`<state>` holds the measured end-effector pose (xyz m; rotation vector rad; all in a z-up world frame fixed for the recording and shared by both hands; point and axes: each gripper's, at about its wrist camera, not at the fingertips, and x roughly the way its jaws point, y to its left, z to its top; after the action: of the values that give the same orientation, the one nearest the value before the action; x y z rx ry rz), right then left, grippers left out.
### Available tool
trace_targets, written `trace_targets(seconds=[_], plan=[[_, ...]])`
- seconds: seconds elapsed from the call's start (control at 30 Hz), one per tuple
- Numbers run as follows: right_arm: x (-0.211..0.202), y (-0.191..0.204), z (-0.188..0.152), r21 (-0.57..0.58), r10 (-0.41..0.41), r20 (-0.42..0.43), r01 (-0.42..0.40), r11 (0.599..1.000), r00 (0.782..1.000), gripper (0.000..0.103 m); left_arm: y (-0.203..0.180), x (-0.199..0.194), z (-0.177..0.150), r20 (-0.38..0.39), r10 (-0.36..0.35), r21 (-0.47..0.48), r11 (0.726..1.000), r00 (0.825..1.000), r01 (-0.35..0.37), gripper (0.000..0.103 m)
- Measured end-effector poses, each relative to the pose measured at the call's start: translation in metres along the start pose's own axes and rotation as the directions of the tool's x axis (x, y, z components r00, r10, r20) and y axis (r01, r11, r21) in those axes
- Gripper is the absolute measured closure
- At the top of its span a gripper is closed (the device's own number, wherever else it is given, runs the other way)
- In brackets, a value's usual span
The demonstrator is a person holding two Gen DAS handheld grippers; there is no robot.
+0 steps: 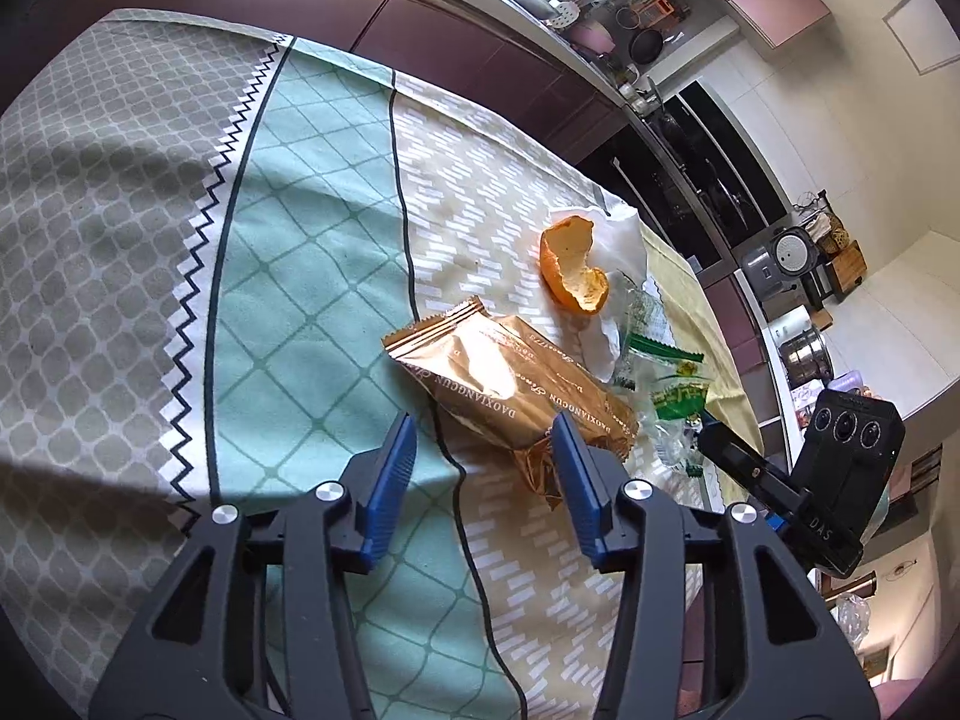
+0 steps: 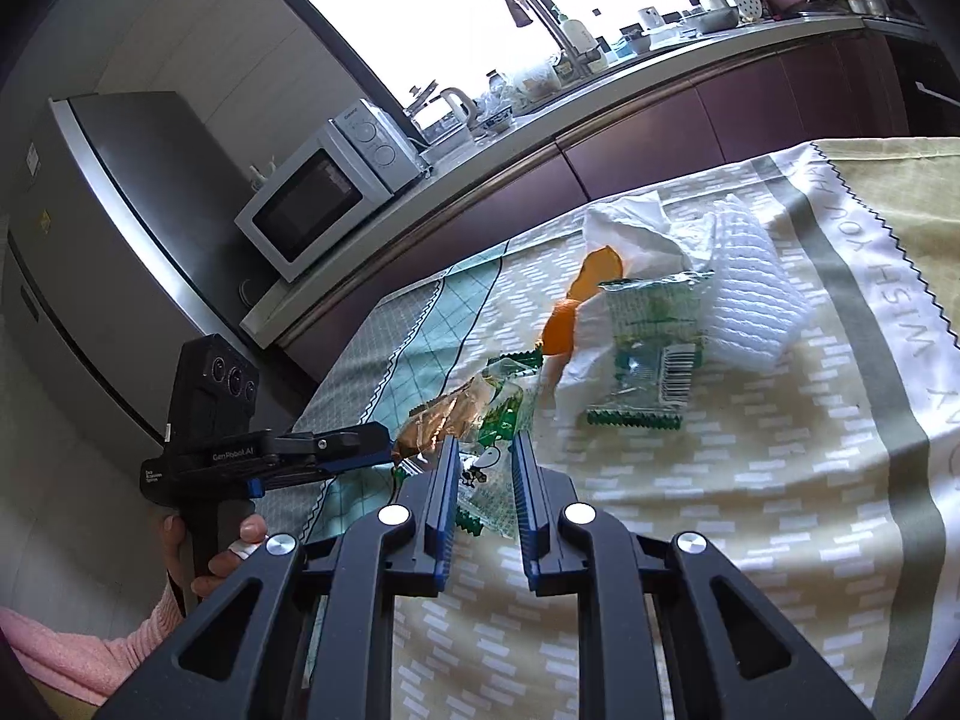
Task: Collect trash
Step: 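Grasp the gold wrapper with the left tool while the right tool grasps the green-printed wrapper, then carry both wrappers to the teal bin and open both tools over it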
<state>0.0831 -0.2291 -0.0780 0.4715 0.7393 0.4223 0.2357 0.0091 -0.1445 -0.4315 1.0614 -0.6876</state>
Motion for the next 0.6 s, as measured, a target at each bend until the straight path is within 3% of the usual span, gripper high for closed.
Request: trace_targets(seconds=[0.2,0.3,0.33,0.6], plan=[[0.025,-0.001,-0.002,0.002,0.001,-0.062,-0.001,1.0,0.998,0.087,-0.005,0.009,0.002,-0.011,-0.014,0.002,1.0,1.0,0.014,0.053],[0.028,-0.001,-0.002,0.002,0.0,-0.065,0.0,1.0,0.998,0.087,-0.008,0.017,0.006,-0.019,-0.013,0.008,1.0,1.0,0.014,0.061],[0.028,-0.001,-0.002,0.0,-0.003,-0.066,0.003,1.0,0.998,0.087,-0.008,0.02,0.006,-0.024,-0.021,0.004,1.0,0.999,0.022,0.068],[0.027,0.007,-0.001,-0.015,0.001,-0.066,-0.002,1.0,0.998,0.087,-0.016,0.01,0.001,0.009,-0.02,0.035,0.999,1.0,0.02,0.075]])
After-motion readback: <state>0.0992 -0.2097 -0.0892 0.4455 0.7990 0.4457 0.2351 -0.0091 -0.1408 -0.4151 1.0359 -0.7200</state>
